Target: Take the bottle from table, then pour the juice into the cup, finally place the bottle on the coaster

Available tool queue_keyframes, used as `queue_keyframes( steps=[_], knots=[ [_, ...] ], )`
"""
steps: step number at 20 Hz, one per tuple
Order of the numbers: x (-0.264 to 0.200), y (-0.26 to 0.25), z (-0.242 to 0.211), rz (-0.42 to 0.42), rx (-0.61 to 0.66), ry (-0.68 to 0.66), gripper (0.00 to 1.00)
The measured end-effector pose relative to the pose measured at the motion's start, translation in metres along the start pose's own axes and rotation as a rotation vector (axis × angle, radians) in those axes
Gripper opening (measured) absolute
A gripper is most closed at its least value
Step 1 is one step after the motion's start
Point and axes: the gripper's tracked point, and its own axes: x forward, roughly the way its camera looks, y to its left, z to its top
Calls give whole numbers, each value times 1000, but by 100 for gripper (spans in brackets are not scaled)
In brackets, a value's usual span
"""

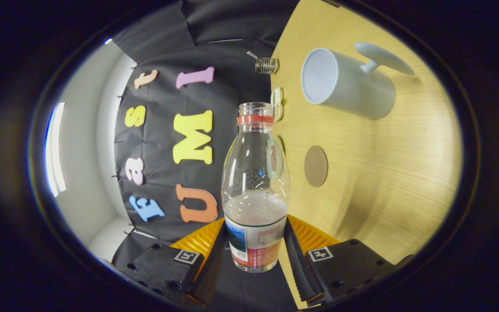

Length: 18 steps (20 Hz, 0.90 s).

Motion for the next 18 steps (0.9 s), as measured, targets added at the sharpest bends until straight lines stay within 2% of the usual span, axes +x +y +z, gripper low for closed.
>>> queue_keyframes(
  steps=[18],
  knots=[
    [7, 16, 24, 31, 134, -50, 76]
  ],
)
